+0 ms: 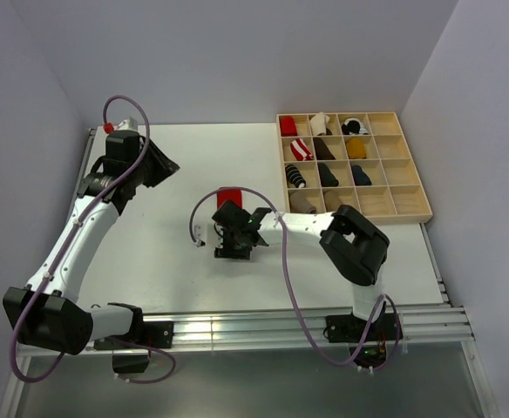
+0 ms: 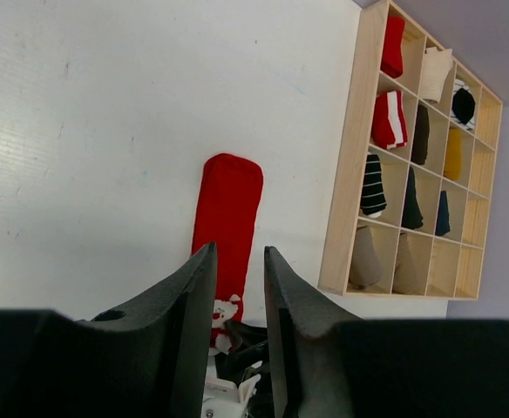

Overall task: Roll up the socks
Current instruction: Roll the sock at the center of the board.

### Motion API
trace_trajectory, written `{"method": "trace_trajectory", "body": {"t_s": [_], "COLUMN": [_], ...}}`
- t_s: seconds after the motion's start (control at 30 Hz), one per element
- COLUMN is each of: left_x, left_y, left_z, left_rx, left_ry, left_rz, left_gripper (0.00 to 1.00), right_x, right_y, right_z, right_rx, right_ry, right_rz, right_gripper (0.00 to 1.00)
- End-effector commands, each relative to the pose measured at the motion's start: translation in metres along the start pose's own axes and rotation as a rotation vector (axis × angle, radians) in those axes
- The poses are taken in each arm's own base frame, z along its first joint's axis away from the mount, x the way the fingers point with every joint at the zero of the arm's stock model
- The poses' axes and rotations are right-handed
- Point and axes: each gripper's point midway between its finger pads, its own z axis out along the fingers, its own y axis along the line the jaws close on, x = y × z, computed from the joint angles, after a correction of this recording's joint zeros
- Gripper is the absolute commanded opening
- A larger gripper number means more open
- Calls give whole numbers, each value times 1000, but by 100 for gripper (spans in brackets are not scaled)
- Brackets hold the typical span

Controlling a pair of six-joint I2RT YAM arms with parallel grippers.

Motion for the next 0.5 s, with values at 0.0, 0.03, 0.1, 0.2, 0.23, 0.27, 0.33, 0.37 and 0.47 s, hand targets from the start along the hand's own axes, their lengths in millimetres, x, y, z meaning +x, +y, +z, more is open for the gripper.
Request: {"method": "trace_trajectory", "body": {"t_s": [0.0, 0.03, 0.1, 0.2, 0.23, 0.27, 0.33, 0.37, 0.47], "left_x": [-2, -2, 1, 3, 6, 7, 14, 18, 29], "left_y": [-5, -4, -2, 0, 2, 4, 8, 10, 19], "left_z": [-2, -1, 0, 1, 2, 3, 6, 7, 13], "left_rx": [40, 38, 35, 35, 31, 31, 34, 34, 31], "left_ry": [-14, -14, -9, -8, -4, -4, 1, 6, 9], "left_rz": [14, 14, 12, 9, 6, 4, -9, -15, -40], "left_gripper": [33, 33, 33, 33, 33, 33, 32, 31, 27], "right_x": [-12, -11, -9, -8, -4, -8, -4, -9, -3], "right_y": [-8, -8, -8, -7, -7, -6, -1, -3, -6], "right_z": [4, 6, 8, 10, 11, 9, 7, 3, -4], "right_rx": [24, 28, 26, 6, -9, -30, -84, -124, -202], "right_ry": [-30, -27, -22, -19, -10, -25, -24, -57, -62], "right_rz": [6, 7, 10, 32, 46, 60, 93, 120, 185], "right_gripper": [53, 52, 50, 41, 35, 32, 31, 30, 29]}}
